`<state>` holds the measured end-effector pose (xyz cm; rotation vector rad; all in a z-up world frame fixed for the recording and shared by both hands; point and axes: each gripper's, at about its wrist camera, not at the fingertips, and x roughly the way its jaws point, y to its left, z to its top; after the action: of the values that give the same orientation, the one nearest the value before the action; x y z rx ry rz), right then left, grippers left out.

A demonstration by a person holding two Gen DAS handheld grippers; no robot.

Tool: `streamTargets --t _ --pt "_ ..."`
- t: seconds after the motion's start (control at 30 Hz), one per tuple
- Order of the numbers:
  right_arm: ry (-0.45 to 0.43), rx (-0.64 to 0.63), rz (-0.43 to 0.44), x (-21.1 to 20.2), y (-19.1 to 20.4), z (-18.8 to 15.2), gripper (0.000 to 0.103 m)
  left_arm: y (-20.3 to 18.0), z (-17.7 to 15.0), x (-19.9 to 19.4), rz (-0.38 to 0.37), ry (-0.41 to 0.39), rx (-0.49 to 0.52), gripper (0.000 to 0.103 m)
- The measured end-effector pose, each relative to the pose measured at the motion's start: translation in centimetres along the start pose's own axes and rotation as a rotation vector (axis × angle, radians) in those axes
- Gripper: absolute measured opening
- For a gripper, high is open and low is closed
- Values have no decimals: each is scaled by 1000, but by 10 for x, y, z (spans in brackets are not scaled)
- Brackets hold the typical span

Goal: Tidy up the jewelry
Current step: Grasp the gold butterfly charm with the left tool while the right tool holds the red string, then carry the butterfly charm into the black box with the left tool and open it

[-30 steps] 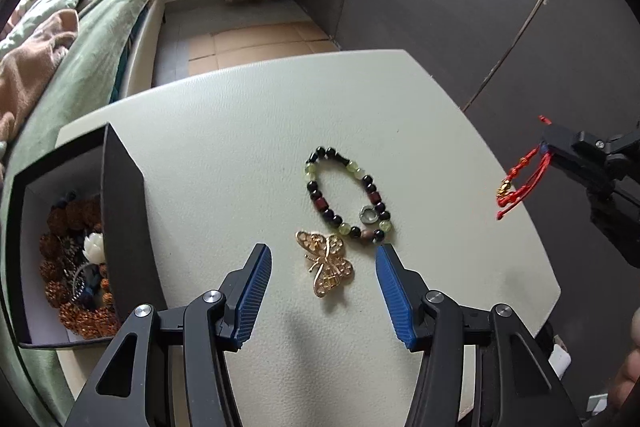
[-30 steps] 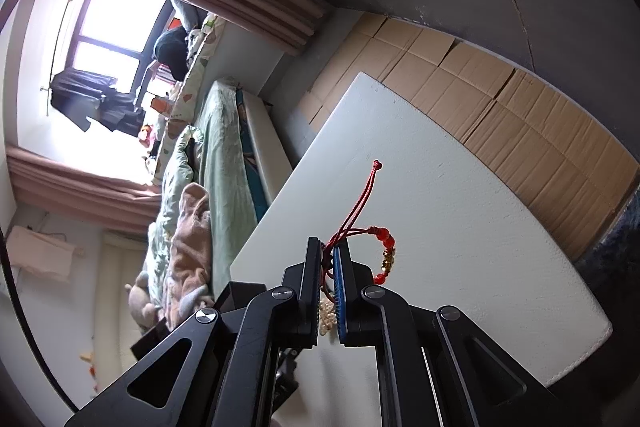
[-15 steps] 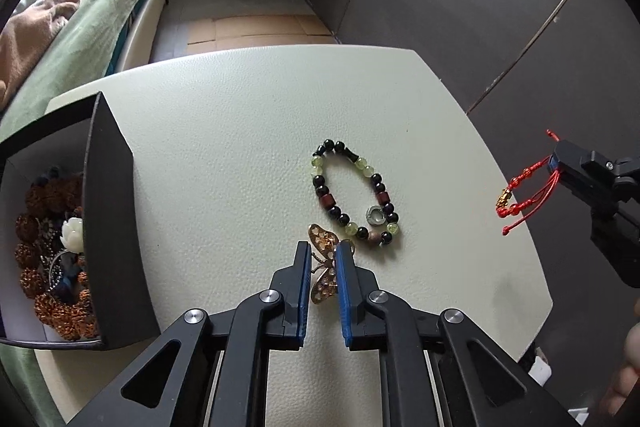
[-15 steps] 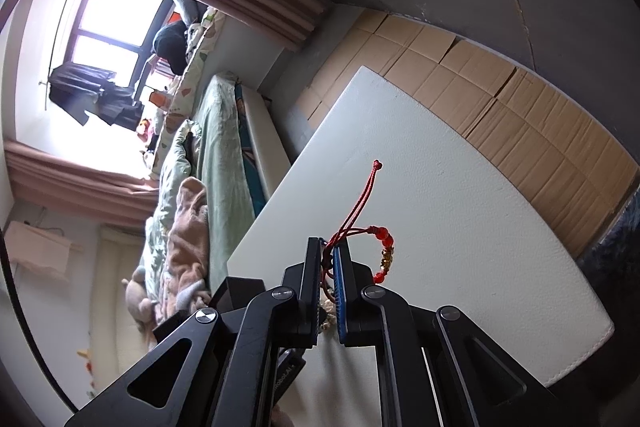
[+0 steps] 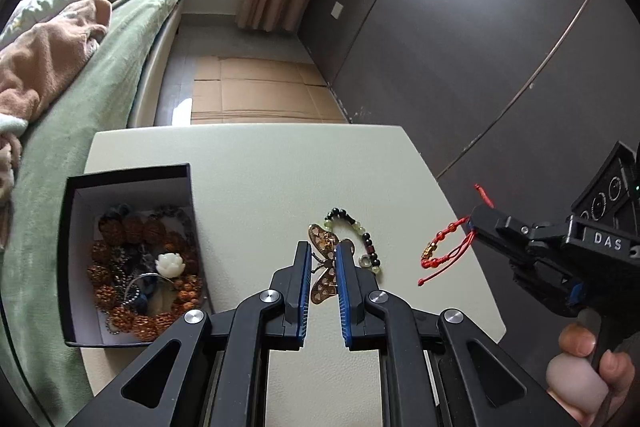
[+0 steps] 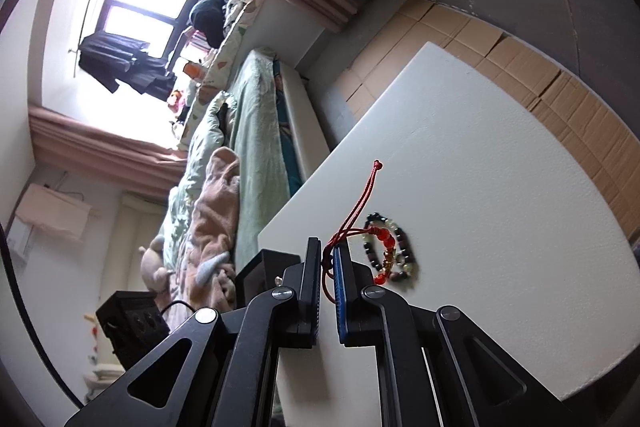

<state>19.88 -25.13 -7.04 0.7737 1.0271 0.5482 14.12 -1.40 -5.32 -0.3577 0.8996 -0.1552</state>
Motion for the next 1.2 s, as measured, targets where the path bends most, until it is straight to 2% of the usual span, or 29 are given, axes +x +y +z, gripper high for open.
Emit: streamTargets --t 0.23,0.4,0.6,0.67,0.73,0.77,0.83,1.2 --pt "36 -64 46 20 24 -15 8 27 5 -30 10 -46 -52 13" --pt "46 -106 91 33 43 -24 8 48 8 -44 45 -71 -76 13" --pt "60 -164 139 48 64 -39 8 77 16 -54 57 -75 -172 14" --pt "68 -184 150 55 72 -45 8 87 16 -59 60 -81 -204 23" --pt "74 -202 165 60 79 -49 8 94 16 -64 70 -94 -218 69" --pt "76 -212 174 63 83 -51 8 97 16 -68 73 -112 -223 76" --pt "75 -233 191 66 91 -55 8 100 15 -76 83 -141 -227 77" --pt "86 -281 258 95 119 -69 8 123 17 -96 109 -180 -270 77"
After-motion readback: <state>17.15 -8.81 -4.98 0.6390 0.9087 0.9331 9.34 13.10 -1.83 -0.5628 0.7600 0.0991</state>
